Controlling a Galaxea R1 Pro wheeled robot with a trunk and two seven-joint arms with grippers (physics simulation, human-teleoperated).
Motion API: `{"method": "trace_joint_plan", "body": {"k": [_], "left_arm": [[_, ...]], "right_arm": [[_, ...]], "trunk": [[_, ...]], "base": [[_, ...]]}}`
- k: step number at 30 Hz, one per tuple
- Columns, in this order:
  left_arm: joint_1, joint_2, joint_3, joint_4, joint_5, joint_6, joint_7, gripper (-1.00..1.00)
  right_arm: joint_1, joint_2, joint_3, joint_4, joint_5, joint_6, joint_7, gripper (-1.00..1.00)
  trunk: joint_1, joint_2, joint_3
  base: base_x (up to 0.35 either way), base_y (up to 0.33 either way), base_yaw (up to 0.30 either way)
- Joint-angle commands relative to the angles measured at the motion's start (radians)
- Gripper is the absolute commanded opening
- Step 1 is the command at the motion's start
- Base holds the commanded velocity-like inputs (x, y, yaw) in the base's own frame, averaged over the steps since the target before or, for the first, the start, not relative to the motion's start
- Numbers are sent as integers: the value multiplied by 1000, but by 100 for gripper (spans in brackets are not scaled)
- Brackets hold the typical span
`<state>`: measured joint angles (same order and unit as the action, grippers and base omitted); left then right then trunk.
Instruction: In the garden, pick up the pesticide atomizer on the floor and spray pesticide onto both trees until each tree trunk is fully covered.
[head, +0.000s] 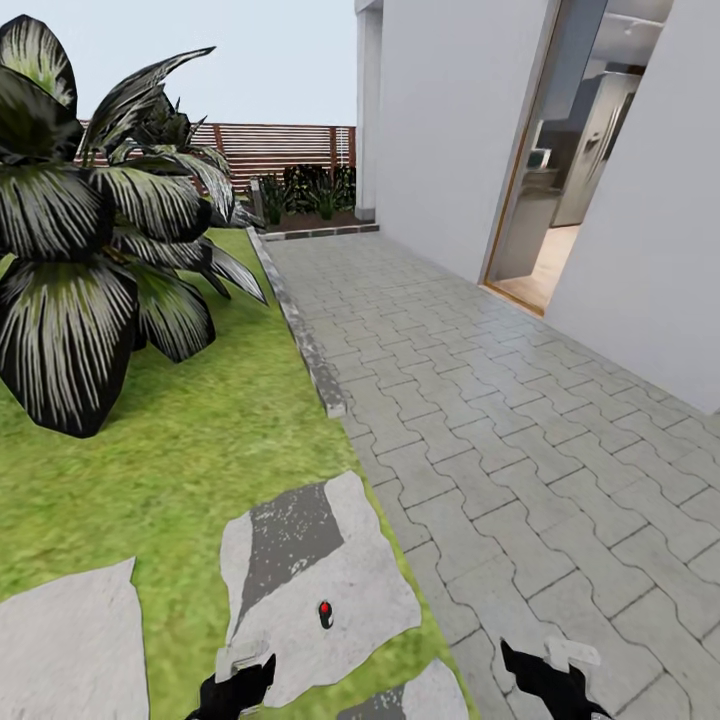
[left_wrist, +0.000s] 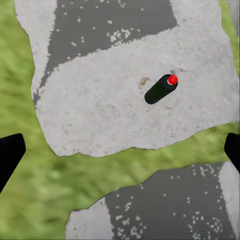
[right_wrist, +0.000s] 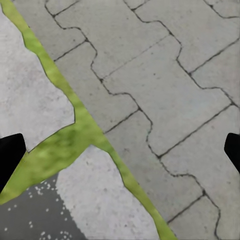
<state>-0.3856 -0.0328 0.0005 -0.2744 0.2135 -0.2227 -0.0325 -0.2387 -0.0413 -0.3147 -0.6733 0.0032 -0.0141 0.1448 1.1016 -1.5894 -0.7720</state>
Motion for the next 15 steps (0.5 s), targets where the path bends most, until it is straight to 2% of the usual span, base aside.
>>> {"method": "trace_joint_plan", "body": {"k": [1, 7, 15], "left_arm": [[-1, -6, 0, -46, 7, 28, 9, 100], [2, -16, 0, -182, 4, 88, 45, 100], [5, -21, 0, -232, 3, 105, 54, 100]], "right_arm": [[-2, 3, -4, -24, 0, 19, 7, 100], [-4, 6, -3, -80, -2, 63, 7, 100], [-4, 7, -3, -99, -5, 67, 3, 100]], "trunk": [[4, -8, -4], [27, -50, -23], [58, -106, -48]], "base": [[0, 0, 0], [0, 0, 0], [0, 0, 0]]}}
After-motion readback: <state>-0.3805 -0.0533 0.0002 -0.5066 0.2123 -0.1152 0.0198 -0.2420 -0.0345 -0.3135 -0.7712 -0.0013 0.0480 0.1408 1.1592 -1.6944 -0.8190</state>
